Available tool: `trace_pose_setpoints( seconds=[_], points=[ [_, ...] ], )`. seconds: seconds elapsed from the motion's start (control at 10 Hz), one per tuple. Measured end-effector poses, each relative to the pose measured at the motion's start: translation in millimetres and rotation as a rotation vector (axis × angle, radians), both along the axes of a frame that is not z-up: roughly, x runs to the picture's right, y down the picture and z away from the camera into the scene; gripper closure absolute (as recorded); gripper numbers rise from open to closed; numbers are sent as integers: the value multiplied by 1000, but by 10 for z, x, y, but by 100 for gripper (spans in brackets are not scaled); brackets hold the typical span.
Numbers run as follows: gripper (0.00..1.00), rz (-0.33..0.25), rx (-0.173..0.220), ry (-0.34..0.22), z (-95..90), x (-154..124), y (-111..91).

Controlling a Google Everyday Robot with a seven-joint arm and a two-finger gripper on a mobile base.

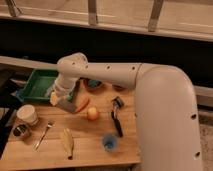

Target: Place eraser in metal cup

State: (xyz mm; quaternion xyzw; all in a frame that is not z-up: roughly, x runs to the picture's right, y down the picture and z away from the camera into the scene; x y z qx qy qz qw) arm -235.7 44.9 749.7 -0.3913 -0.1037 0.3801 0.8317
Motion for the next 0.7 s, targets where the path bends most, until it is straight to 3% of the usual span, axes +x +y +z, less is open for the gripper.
trace_pose_setpoints(
  seconds=[0.5, 0.7],
  points=[
    [100, -6, 0, 2, 13, -4, 12],
    [100, -25, 23, -7, 5, -127, -46]
  ],
)
